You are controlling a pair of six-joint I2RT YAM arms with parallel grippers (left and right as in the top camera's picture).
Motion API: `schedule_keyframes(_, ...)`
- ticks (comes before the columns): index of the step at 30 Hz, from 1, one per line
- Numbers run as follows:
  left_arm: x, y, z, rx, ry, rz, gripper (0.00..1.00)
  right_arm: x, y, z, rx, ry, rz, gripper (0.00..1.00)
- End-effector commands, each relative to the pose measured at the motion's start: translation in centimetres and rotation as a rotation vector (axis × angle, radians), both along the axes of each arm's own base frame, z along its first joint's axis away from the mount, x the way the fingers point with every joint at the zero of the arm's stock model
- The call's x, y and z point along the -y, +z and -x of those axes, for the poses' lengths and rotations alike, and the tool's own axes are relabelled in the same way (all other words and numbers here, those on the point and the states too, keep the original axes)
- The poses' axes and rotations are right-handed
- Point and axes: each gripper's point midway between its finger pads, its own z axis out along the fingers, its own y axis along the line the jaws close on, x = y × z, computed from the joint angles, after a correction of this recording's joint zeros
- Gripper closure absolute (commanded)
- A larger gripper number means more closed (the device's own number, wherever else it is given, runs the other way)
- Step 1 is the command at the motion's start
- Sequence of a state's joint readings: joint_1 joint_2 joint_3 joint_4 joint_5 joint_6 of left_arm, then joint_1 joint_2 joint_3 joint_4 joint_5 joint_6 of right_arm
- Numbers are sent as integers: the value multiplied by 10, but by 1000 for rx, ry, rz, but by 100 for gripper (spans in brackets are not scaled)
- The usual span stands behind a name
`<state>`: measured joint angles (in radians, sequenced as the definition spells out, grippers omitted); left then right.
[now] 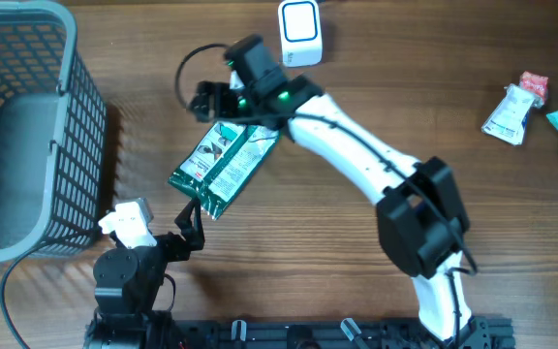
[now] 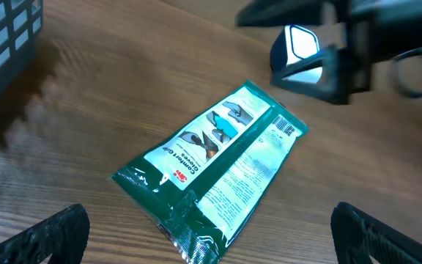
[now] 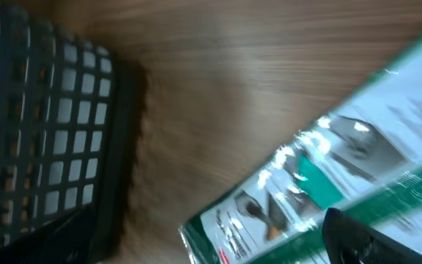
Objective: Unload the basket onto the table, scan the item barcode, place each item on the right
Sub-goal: 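Lower the right gripper onto the green wipes pack and grasp it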
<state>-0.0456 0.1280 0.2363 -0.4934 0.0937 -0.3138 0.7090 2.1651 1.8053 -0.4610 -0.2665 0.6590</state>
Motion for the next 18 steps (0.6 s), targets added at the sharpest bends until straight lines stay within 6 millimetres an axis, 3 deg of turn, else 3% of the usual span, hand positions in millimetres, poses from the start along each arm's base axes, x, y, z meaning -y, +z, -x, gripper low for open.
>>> schedule_keyframes(1,-3,-1,0,1,21,3,0,4,-65,-11,0,-1,109,0)
schedule_keyframes(3,-3,-1,0,1,21,3,0,7,-84,-11,-29,-3,133,0)
schedule_keyframes(8,-3,-1,0,1,21,3,0,19,-105,7,-114,10,204,0)
schedule_keyframes(10,-3,-1,0,1,21,3,0,34,-116,25,-185,34,278,1)
schedule_keyframes(14,-3,-1,0,1,21,3,0,87,-136,75,-386,96,497,0)
schedule_keyframes(18,-3,-1,0,1,21,3,0,131,-138,98,-465,87,697,0)
